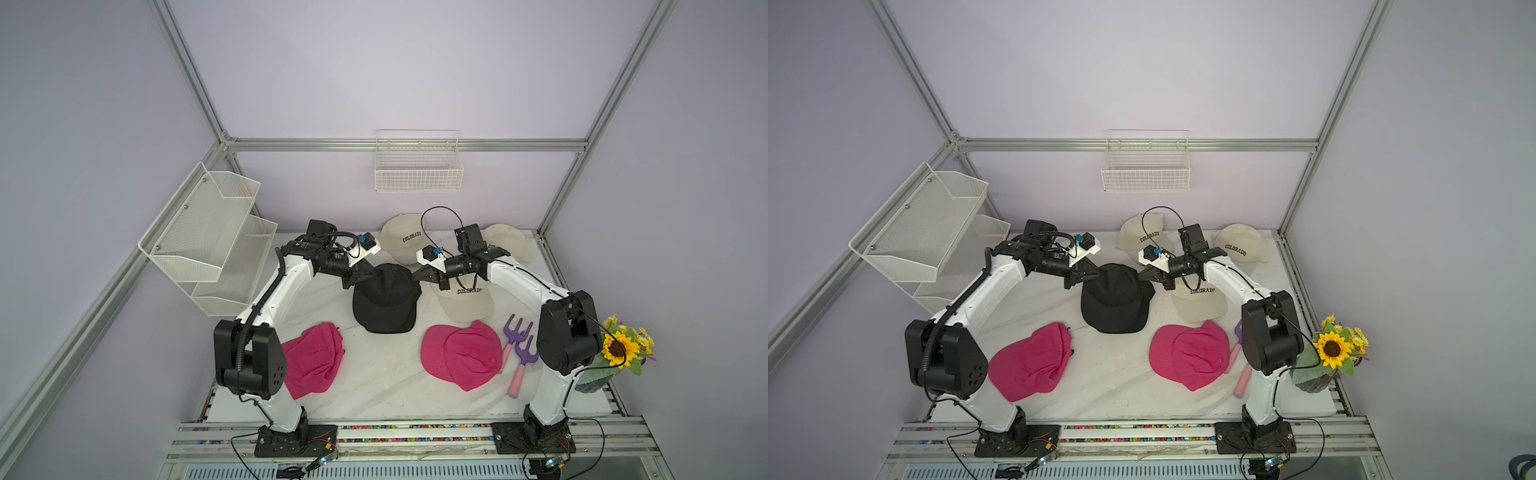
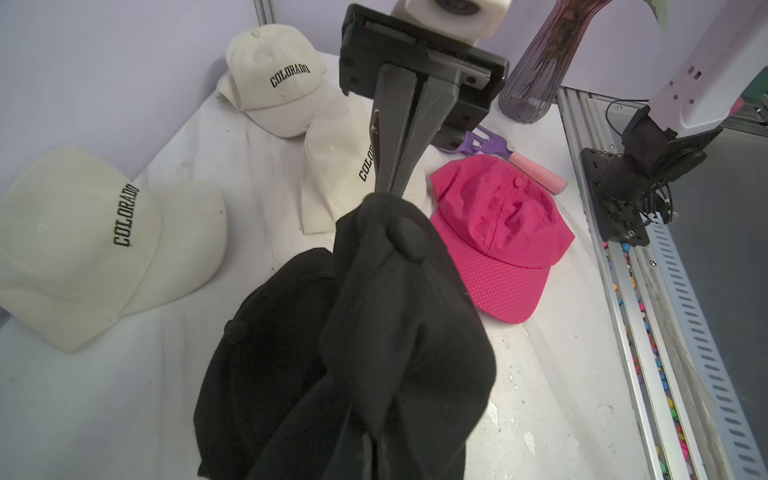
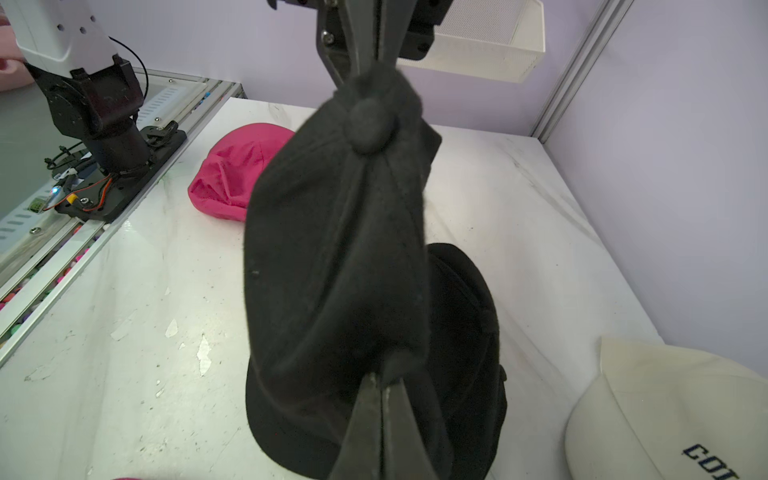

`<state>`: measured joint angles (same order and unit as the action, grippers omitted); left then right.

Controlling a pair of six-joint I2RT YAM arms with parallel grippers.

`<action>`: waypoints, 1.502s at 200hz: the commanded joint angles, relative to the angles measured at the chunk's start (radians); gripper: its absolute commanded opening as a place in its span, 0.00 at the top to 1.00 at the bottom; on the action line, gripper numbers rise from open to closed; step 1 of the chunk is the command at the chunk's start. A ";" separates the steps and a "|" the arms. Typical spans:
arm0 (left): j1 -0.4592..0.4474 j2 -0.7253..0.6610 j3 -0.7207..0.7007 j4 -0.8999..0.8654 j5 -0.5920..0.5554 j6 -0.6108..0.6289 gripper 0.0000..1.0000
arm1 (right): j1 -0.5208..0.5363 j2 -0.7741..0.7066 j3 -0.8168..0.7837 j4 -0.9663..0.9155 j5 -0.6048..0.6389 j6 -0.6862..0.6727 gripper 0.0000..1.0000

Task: Stack the baseball caps by color
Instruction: Place the baseball cap on the baseball cap.

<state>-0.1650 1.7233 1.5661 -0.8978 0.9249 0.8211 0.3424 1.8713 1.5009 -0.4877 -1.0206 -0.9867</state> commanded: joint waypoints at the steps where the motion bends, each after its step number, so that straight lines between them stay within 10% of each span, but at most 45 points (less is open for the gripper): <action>1: 0.001 0.025 0.072 -0.124 0.084 0.138 1.00 | 0.005 0.006 0.025 -0.061 0.032 -0.020 1.00; 152: 0.014 0.231 0.114 -0.044 -0.038 0.140 0.95 | -0.014 -0.012 -0.107 0.340 0.257 0.318 1.00; 188: 0.013 0.255 0.112 0.023 -0.044 0.094 0.95 | 0.008 -0.188 -0.303 0.737 0.514 0.510 0.64; 215: 0.010 0.258 0.112 0.043 -0.043 0.087 0.95 | 0.089 -0.334 -0.458 0.922 0.870 0.485 0.53; 300: 0.009 0.275 0.118 0.044 -0.056 0.077 0.96 | 0.493 -0.518 -0.827 0.940 0.937 0.245 0.46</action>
<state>-0.1535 1.9987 1.6665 -0.8749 0.8547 0.9001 0.7662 1.3571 0.7383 0.4084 -0.1616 -0.6964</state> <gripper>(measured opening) 0.047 0.534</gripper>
